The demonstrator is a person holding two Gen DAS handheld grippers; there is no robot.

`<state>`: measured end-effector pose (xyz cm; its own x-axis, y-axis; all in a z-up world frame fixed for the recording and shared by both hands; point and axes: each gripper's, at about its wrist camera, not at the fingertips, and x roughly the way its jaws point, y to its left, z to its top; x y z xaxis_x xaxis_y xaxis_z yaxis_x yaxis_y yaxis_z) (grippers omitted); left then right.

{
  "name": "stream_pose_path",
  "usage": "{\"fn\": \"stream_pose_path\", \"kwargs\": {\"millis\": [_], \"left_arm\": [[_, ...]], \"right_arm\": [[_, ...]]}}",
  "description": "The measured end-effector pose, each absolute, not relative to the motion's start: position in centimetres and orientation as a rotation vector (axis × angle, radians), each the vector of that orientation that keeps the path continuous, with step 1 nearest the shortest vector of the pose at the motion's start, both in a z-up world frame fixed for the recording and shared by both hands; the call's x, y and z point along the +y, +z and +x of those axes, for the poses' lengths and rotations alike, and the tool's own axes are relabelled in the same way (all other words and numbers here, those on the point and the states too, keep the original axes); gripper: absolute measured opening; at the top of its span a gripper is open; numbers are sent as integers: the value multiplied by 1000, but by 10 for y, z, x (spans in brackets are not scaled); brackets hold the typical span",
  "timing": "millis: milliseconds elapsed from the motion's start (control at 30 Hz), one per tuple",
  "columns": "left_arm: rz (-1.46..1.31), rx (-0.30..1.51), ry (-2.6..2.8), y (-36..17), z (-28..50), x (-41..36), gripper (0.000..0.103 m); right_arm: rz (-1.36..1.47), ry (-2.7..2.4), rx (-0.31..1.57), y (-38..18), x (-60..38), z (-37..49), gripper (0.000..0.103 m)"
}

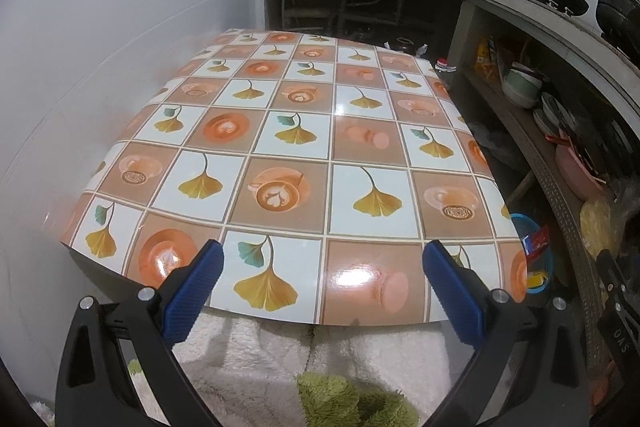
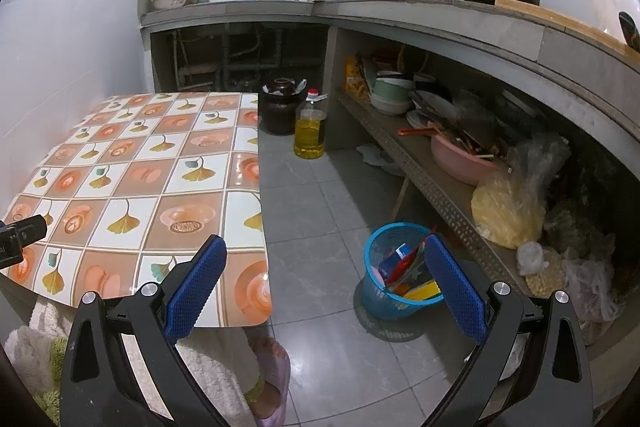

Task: Collect trash

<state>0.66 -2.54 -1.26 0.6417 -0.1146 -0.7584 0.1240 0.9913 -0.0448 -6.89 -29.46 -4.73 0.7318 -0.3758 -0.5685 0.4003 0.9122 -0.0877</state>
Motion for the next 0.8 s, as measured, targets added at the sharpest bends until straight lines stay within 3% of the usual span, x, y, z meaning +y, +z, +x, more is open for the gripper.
{"fn": "stream_pose_path", "kwargs": {"millis": [800], "left_arm": [[12,865,-137,-13,6,-25,98]], "right_arm": [[37,-420,612,-48,-288,-64,95]]}}
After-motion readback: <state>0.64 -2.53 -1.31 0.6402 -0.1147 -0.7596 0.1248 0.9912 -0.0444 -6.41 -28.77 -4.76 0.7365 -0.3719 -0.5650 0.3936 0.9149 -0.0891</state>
